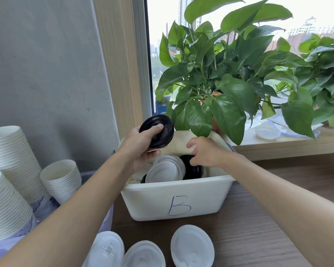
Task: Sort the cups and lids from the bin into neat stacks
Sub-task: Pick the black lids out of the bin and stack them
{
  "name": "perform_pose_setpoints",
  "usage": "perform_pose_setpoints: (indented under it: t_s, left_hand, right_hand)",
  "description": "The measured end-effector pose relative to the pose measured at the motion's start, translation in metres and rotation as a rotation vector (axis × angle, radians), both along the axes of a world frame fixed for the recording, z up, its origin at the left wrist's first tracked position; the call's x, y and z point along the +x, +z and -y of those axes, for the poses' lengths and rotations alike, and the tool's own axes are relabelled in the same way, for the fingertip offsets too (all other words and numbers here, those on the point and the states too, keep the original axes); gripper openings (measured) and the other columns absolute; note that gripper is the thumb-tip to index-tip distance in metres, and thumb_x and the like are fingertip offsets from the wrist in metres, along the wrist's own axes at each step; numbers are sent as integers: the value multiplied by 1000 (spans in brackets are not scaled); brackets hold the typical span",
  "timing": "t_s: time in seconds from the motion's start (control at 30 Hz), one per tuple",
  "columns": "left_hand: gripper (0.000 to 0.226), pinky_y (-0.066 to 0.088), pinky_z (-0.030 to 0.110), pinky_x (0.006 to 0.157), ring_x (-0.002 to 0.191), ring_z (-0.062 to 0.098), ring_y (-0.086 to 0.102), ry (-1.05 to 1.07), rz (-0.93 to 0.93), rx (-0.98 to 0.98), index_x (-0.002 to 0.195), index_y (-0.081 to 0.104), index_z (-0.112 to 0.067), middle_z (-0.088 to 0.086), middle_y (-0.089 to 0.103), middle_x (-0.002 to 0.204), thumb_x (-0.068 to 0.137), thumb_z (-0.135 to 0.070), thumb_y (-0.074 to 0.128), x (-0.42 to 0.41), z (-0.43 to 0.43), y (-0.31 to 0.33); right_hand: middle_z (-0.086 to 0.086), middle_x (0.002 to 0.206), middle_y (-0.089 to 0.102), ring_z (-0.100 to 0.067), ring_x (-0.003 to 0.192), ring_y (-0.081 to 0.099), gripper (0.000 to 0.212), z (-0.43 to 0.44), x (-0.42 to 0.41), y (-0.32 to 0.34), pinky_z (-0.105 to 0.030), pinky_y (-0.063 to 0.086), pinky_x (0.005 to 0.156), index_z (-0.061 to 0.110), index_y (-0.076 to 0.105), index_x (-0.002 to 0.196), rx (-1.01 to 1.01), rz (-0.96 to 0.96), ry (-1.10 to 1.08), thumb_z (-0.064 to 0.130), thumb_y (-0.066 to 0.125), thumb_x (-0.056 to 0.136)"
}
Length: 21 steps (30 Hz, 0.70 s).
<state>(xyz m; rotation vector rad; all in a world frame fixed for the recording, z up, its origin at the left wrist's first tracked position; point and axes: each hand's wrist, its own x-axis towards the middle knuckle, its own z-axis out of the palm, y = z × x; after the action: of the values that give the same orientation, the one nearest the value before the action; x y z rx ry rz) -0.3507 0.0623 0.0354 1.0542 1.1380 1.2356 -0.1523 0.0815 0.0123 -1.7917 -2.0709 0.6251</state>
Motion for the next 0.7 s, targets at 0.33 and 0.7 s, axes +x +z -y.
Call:
perform_pose_setpoints:
  t_s: [0.33, 0.7]
  left_hand:
    - [27, 48, 25, 48, 84, 22, 67, 34, -45, 27, 114, 64, -14, 7, 69, 97, 90, -26, 71, 2, 1, 0]
    - [8, 53, 27, 64, 81, 16, 65, -64, 48, 147, 95, 68, -10, 4, 71, 85, 93, -12, 60, 7, 13, 9]
  right_hand:
    - [9, 89, 66, -16, 96, 59, 15, 4, -2, 5, -30, 49, 87, 33, 60, 87, 330, -67, -73, 24, 62, 75]
    - [2, 91, 61, -11, 84, 60, 17, 29, -26, 34, -11, 45, 75, 16, 62, 90, 805, -569, -112, 2, 67, 80]
